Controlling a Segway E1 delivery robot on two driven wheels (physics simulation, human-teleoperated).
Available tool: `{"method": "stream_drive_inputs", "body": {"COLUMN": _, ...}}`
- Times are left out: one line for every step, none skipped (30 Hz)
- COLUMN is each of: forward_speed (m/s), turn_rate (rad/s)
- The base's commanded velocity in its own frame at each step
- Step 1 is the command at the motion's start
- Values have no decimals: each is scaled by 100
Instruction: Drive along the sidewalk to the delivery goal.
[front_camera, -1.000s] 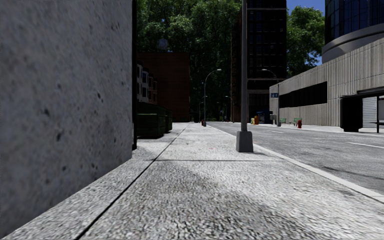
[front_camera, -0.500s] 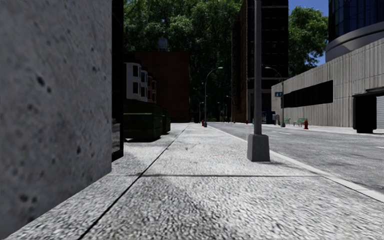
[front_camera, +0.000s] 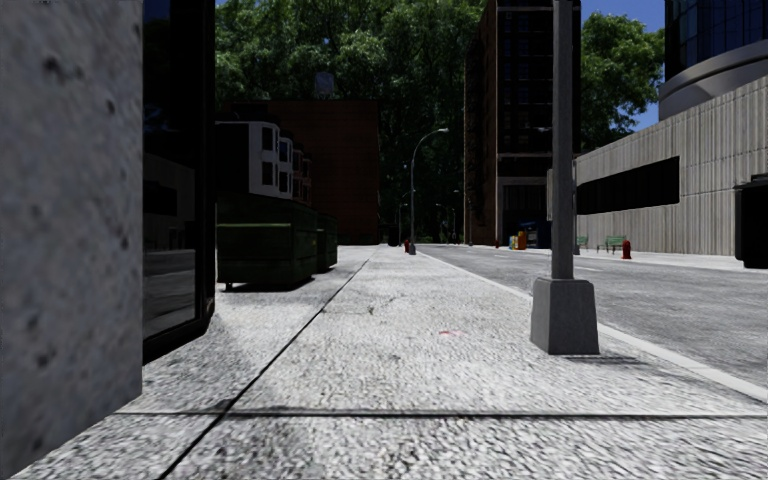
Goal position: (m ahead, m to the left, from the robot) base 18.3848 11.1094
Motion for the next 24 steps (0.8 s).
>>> {"method": "stream_drive_inputs", "body": {"forward_speed": 200, "turn_rate": 0}}
{"method": "stream_drive_inputs", "body": {"forward_speed": 200, "turn_rate": 0}}
{"method": "stream_drive_inputs", "body": {"forward_speed": 200, "turn_rate": 0}}
{"method": "stream_drive_inputs", "body": {"forward_speed": 200, "turn_rate": 0}}
{"method": "stream_drive_inputs", "body": {"forward_speed": 200, "turn_rate": 0}}
{"method": "stream_drive_inputs", "body": {"forward_speed": 200, "turn_rate": 0}}
{"method": "stream_drive_inputs", "body": {"forward_speed": 200, "turn_rate": 0}}
{"method": "stream_drive_inputs", "body": {"forward_speed": 200, "turn_rate": 0}}
{"method": "stream_drive_inputs", "body": {"forward_speed": 200, "turn_rate": 0}}
{"method": "stream_drive_inputs", "body": {"forward_speed": 200, "turn_rate": 0}}
{"method": "stream_drive_inputs", "body": {"forward_speed": 200, "turn_rate": 0}}
{"method": "stream_drive_inputs", "body": {"forward_speed": 200, "turn_rate": 0}}
{"method": "stream_drive_inputs", "body": {"forward_speed": 200, "turn_rate": 0}}
{"method": "stream_drive_inputs", "body": {"forward_speed": 200, "turn_rate": 0}}
{"method": "stream_drive_inputs", "body": {"forward_speed": 200, "turn_rate": 0}}
{"method": "stream_drive_inputs", "body": {"forward_speed": 200, "turn_rate": 0}}
{"method": "stream_drive_inputs", "body": {"forward_speed": 200, "turn_rate": 0}}
{"method": "stream_drive_inputs", "body": {"forward_speed": 200, "turn_rate": 0}}
{"method": "stream_drive_inputs", "body": {"forward_speed": 200, "turn_rate": 0}}
{"method": "stream_drive_inputs", "body": {"forward_speed": 200, "turn_rate": 0}}
{"method": "stream_drive_inputs", "body": {"forward_speed": 200, "turn_rate": 0}}
{"method": "stream_drive_inputs", "body": {"forward_speed": 200, "turn_rate": 0}}
{"method": "stream_drive_inputs", "body": {"forward_speed": 200, "turn_rate": 0}}
{"method": "stream_drive_inputs", "body": {"forward_speed": 200, "turn_rate": 0}}
